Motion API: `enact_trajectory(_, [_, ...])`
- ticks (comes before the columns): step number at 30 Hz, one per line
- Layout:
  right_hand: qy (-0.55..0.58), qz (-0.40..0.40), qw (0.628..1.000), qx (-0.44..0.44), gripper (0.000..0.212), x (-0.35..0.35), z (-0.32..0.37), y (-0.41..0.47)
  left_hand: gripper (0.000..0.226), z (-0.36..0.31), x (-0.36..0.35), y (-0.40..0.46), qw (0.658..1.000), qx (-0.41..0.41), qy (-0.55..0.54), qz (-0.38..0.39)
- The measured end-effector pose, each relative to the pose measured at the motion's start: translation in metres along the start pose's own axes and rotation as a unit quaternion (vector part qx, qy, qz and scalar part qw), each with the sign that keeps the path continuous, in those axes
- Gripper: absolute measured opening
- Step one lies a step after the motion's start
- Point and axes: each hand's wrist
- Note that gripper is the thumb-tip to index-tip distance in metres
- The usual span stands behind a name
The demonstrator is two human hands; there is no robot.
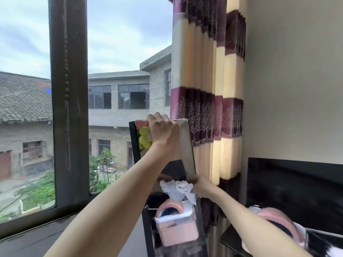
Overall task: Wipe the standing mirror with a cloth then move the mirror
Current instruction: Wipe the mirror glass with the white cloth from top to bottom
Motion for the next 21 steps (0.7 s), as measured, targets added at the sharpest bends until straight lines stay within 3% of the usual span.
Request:
enact_trajectory(2, [0.01, -0.036, 0.999, -0.01, 0.033, 0.014, -0.001, 0.001, 0.029, -0.002, 0.001, -0.001, 1.0, -0.005, -0.003, -0.003])
enact_trajectory(7, [0.056, -0.256, 0.964, 0.043, 0.027, 0.05, 0.024, 0.02, 0.033, -0.002, -0.005, -0.002, 0.999, -0.013, 0.035, -0.016])
enact_trajectory(11, [0.101, -0.343, 0.931, 0.079, 0.025, 0.063, 0.048, 0.041, 0.034, 0.001, -0.01, -0.001, 0.998, -0.013, 0.052, -0.013])
enact_trajectory(13, [0.119, -0.323, 0.934, 0.098, 0.029, 0.049, 0.056, 0.045, 0.034, 0.0, -0.01, -0.001, 0.999, -0.01, 0.048, -0.017])
enact_trajectory(17, [0.111, -0.195, 0.968, 0.117, 0.031, -0.007, 0.025, 0.035, 0.035, 0.001, -0.013, -0.005, 0.998, -0.005, 0.054, -0.018])
enact_trajectory(21, [-0.036, -0.014, 0.997, 0.066, 0.03, -0.031, -0.04, 0.022, 0.04, 0.0, -0.015, -0.006, 0.995, -0.013, 0.097, -0.016])
Point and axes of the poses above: each hand's wrist, its own y-axis towards the middle knuckle, its own x-axis out of the back of the hand, z = x × y, and after that the axes turned 6 degrees about -y, right-handed
